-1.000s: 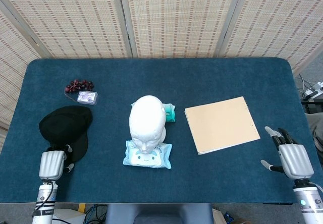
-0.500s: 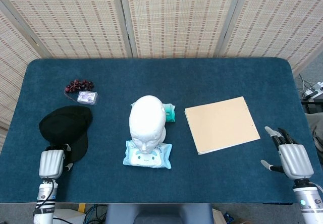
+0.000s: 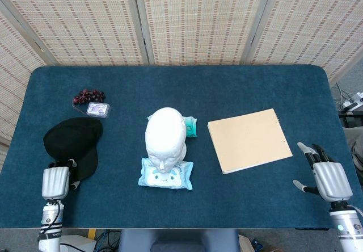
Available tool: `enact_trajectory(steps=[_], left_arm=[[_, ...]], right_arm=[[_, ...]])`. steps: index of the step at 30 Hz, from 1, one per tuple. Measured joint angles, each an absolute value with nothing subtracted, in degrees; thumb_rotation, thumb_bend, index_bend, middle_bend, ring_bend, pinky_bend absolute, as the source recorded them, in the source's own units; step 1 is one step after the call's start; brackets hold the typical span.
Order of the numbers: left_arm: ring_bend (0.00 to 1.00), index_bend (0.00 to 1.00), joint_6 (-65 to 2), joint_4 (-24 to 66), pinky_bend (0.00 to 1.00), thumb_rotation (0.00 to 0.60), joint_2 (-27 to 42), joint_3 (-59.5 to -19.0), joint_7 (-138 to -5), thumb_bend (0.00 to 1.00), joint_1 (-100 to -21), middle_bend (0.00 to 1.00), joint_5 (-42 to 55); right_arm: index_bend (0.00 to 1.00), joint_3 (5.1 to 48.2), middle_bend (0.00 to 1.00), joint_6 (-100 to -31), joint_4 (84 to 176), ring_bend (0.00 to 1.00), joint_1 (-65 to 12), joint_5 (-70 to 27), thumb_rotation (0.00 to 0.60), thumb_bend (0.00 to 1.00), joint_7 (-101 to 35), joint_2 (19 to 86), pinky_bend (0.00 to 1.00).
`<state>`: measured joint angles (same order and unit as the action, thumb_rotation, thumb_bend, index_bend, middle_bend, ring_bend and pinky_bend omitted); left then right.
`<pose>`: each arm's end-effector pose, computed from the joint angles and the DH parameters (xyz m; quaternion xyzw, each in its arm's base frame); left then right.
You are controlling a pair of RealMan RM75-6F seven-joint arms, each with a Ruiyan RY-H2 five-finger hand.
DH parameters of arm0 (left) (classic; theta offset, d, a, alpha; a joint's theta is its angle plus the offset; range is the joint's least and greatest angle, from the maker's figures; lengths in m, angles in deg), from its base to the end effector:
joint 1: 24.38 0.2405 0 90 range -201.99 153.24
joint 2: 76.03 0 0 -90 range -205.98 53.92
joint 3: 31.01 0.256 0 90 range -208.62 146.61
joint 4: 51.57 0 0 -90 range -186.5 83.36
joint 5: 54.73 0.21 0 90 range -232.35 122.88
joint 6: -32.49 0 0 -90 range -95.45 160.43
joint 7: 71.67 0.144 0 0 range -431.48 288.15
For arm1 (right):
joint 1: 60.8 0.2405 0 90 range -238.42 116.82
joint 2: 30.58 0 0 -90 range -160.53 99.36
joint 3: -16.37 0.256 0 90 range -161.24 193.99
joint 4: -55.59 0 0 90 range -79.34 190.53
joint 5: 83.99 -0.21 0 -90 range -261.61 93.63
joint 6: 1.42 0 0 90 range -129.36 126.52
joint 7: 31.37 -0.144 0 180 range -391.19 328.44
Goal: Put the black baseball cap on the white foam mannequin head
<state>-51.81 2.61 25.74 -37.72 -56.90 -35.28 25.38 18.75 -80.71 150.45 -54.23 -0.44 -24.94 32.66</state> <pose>-0.3312 0.2265 0.0107 -0.5986 -0.3102 -0.3184 0.6664 -0.3096 -0.1870 0.1474 0.6266 -0.3935 0.3347 0.5836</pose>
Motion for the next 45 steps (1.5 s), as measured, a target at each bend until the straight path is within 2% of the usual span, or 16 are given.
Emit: enact_trajectory(steps=[7,11,15,20,26,32,45], left_arm=[[0.40,0.43,-54.06,0.41,0.42,0.600,26.82,-38.38,-60.44,0.04,-35.42,0.62,26.24],[0.33,0.39,-55.93,-1.94,0.42,0.600,27.84,-38.82,-63.12,0.04,-35.54,0.50,26.94],[0.26,0.39,-57.53,-4.17,0.42,0.600,28.72,-39.13,-65.65,0.04,-35.70,0.38,27.65],[0.23,0.39,-59.05,-6.54,0.42,0.600,29.42,-39.11,-69.04,0.04,-35.94,0.31,28.74],[0.22,0.38,-59.43,-8.24,0.42,0.600,29.64,-38.58,-71.94,0.05,-36.18,0.28,29.64],[0.22,0.38,-59.43,-8.44,0.41,0.600,29.48,-38.36,-72.73,0.17,-36.23,0.27,29.84],[0.22,0.45,-59.97,-8.13,0.41,0.600,29.05,-38.97,-72.74,0.22,-36.32,0.27,29.44]], right_arm=[[0.06,18.76,0.23,-80.82,150.45,0.11,-54.27,-0.40,0.600,0.00,-24.97,32.65,0.38],[0.06,18.74,0.23,-80.95,150.44,0.11,-54.33,-0.33,0.600,0.00,-25.06,32.63,0.38],[0.06,18.74,0.23,-80.98,150.42,0.11,-54.35,-0.30,0.600,0.00,-25.12,32.62,0.38],[0.06,18.74,0.23,-80.97,150.44,0.11,-54.36,-0.31,0.600,0.00,-25.16,32.58,0.38],[0.06,18.74,0.23,-81.04,150.40,0.11,-54.39,-0.23,0.600,0.00,-25.43,32.48,0.38],[0.06,18.69,0.23,-81.19,150.36,0.11,-54.47,-0.03,0.600,0.00,-25.73,32.38,0.38],[0.06,18.61,0.23,-80.38,150.38,0.11,-54.12,-0.22,0.600,0.00,-25.12,32.58,0.38]])
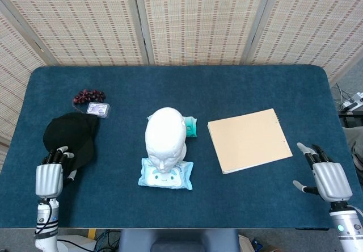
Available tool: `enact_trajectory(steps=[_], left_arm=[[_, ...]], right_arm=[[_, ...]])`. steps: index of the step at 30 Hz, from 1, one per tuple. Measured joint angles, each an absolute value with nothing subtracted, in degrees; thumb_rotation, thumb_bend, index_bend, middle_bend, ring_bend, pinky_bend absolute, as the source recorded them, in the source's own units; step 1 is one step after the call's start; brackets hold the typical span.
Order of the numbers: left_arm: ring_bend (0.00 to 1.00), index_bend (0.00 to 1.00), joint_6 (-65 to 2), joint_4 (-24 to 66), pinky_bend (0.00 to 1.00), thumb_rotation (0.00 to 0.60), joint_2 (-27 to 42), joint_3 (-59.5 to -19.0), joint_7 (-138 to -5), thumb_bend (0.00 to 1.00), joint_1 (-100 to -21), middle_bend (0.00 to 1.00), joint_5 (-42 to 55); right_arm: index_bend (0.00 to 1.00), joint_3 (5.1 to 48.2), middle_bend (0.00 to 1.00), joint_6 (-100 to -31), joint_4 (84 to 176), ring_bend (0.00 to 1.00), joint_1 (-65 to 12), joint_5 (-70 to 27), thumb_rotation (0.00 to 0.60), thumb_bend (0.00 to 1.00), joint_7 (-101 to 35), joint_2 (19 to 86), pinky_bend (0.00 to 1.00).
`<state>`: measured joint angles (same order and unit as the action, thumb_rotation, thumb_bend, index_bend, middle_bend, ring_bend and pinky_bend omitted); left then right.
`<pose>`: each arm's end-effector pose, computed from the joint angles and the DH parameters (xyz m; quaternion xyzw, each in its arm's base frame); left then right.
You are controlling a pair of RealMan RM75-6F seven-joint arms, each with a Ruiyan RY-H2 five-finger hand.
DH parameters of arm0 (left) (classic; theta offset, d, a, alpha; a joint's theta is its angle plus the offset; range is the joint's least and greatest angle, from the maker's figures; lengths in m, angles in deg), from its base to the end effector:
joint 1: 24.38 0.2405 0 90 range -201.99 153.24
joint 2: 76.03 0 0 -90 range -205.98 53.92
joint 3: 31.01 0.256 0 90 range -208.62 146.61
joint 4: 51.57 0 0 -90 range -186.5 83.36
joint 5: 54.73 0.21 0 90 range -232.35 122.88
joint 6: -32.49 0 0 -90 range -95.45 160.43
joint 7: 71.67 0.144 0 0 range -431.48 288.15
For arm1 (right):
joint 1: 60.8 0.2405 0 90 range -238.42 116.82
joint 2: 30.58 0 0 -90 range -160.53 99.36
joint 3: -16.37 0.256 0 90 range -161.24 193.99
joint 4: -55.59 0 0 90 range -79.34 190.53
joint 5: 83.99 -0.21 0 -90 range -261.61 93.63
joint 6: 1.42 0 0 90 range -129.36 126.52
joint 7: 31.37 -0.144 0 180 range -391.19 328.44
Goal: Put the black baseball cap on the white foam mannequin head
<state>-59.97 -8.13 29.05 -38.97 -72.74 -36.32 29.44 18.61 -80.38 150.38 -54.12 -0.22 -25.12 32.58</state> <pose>-0.3305 0.2331 0.0280 -0.5554 -0.2842 -0.4277 0.6541 -0.3096 -0.1870 0.1467 0.6294 -0.3943 0.3336 0.5806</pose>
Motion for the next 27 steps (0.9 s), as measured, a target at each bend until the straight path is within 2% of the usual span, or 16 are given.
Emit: enact_trajectory(steps=[3,8,16,27], left_arm=[[0.22,0.51,-60.11,-8.13,0.41,0.600,29.03,-39.13,-73.08,0.22,-36.35,0.27,29.36],[0.22,0.55,-60.48,-8.33,0.41,0.600,29.17,-39.36,-73.55,0.22,-36.39,0.27,29.25],[0.22,0.55,-60.22,-8.86,0.41,0.600,29.42,-39.42,-73.46,0.23,-36.47,0.27,29.00],[0.22,0.55,-60.16,-9.26,0.41,0.600,29.56,-39.50,-73.77,0.35,-36.56,0.27,28.83]], right_arm=[[0.06,18.62,0.23,-80.24,150.42,0.11,-54.04,-0.29,0.600,0.00,-25.09,32.59,0.38],[0.06,18.70,0.23,-80.21,150.37,0.11,-54.03,-0.45,0.600,0.00,-25.37,32.49,0.38],[0.06,18.73,0.23,-80.21,150.32,0.11,-54.02,-0.49,0.600,0.00,-25.68,32.38,0.38],[0.06,18.73,0.23,-80.26,150.32,0.11,-54.03,-0.49,0.600,0.00,-25.85,32.30,0.38]])
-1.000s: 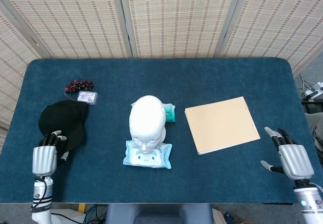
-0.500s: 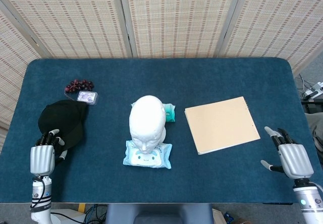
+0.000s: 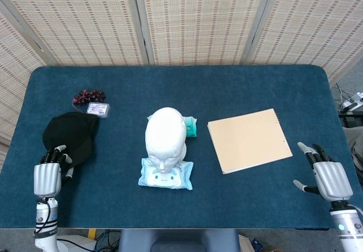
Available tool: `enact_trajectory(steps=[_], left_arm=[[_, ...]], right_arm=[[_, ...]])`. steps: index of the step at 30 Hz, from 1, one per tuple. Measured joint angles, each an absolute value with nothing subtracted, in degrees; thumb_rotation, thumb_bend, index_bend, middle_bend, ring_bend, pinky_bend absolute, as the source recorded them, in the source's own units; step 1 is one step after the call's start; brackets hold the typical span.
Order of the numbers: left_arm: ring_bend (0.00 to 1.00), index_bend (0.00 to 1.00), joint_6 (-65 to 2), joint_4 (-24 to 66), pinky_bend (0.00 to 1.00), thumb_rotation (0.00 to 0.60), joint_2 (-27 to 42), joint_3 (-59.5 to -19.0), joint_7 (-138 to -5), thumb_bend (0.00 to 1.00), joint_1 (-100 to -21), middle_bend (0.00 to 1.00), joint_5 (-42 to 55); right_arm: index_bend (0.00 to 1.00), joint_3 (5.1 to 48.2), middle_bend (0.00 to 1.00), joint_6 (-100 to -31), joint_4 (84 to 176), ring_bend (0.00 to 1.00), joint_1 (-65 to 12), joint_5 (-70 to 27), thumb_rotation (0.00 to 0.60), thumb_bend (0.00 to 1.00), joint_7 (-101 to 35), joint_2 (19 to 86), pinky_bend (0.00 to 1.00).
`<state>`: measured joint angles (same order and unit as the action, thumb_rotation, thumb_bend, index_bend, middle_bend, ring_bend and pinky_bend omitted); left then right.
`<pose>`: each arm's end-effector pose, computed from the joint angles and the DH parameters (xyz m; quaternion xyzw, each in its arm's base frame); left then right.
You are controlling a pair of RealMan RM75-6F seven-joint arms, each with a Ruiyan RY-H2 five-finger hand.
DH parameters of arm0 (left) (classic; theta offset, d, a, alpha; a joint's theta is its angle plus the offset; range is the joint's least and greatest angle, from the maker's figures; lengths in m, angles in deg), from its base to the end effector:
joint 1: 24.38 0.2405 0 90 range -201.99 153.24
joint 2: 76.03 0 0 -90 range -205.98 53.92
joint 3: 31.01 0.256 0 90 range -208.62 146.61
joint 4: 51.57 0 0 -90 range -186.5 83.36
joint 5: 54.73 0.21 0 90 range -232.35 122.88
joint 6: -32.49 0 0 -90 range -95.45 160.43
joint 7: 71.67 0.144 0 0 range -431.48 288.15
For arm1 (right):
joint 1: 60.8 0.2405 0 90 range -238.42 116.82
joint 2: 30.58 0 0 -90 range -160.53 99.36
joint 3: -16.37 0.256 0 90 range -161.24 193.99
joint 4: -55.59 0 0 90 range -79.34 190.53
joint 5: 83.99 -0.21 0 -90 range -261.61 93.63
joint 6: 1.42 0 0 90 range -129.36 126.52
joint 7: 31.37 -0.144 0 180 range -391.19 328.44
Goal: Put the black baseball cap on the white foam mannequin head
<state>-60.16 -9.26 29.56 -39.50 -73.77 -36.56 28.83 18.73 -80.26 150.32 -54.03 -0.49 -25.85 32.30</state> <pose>-0.3322 0.2352 0.0297 -0.5470 -0.2854 -0.4316 0.6580 -0.3105 -0.1880 0.1487 0.6266 -0.3972 0.3353 0.5807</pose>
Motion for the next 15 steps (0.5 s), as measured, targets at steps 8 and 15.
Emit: enact_trajectory(steps=[8,15], left_arm=[[0.22,0.56,-60.99,-9.95,0.41,0.600,29.92,-39.76,-74.21,0.37,-36.65,0.27,28.87],[0.23,0.62,-62.06,-12.55,0.41,0.600,30.82,-39.51,-74.62,0.37,-36.92,0.29,29.61]], right_arm=[[0.06,18.69,0.23,-80.47,150.32,0.11,-54.11,-0.36,0.600,0.00,-25.73,32.36,0.38],[0.06,18.76,0.23,-80.70,150.29,0.11,-54.23,-0.38,0.600,0.00,-26.17,32.22,0.38]])
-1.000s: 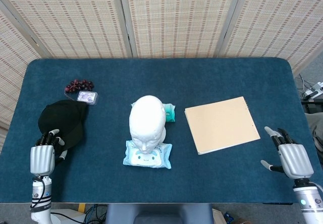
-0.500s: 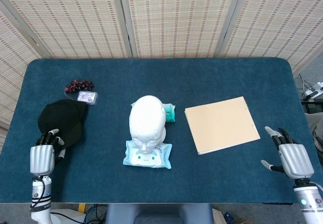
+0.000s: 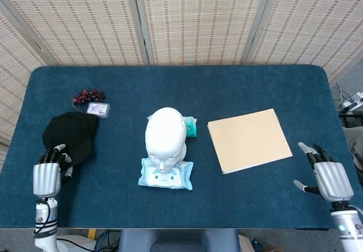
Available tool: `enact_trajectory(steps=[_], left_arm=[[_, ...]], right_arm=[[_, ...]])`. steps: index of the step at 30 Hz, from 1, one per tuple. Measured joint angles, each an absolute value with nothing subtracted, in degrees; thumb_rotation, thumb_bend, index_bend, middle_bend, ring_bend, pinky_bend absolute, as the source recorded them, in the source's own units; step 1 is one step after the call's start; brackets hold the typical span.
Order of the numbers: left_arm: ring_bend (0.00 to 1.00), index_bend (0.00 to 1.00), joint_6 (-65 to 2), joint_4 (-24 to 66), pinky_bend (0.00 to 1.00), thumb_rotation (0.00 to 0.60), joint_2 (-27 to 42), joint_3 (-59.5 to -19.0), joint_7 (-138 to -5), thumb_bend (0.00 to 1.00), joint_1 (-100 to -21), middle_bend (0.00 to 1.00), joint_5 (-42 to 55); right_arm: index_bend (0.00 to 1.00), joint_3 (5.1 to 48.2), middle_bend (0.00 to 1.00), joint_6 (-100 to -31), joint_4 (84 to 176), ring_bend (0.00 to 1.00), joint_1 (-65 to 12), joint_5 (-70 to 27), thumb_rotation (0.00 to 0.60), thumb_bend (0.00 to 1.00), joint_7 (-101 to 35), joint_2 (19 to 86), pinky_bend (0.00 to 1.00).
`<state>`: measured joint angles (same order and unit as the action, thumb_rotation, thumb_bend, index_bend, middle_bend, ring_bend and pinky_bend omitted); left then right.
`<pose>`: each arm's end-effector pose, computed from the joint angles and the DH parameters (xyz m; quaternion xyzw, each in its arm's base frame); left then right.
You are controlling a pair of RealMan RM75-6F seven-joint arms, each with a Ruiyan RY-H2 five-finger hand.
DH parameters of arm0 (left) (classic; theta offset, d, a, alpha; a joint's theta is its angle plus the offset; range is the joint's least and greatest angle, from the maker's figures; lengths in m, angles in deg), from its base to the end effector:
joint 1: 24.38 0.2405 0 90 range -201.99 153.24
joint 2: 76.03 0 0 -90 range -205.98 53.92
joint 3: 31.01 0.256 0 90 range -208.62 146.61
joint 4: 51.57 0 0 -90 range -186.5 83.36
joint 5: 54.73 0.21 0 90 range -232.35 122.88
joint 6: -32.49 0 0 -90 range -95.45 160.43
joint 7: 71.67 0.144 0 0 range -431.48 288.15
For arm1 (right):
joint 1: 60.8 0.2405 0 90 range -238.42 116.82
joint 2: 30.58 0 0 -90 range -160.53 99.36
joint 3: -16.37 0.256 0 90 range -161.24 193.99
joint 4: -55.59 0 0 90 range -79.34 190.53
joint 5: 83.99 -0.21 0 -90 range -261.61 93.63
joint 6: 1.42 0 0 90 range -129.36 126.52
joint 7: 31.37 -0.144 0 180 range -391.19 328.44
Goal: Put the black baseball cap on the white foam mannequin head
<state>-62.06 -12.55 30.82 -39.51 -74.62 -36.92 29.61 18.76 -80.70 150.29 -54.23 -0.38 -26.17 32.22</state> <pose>-0.3314 0.2357 0.0313 -0.5482 -0.2637 -0.4384 0.6616 -0.3107 -0.1872 0.1502 0.6240 -0.3968 0.3381 0.5821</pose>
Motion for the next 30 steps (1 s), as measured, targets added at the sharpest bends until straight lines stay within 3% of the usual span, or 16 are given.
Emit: enact_trajectory(steps=[14,30], left_arm=[[0.28,0.74,-68.72,-19.06,0.41,0.600,33.54,-40.54,-79.84,0.37,-38.11,0.35,31.00],[0.30,0.78,-75.11,-20.07,0.41,0.600,32.41,-41.48,-81.51,0.37,-39.47,0.39,32.20]], right_arm=[[0.06,18.76,0.23,-81.96,150.22,0.11,-54.83,0.18,0.600,0.00,-27.15,31.95,0.38],[0.06,18.77,0.23,-83.09,150.01,0.11,-55.45,0.86,0.600,0.00,-28.52,31.55,0.38]])
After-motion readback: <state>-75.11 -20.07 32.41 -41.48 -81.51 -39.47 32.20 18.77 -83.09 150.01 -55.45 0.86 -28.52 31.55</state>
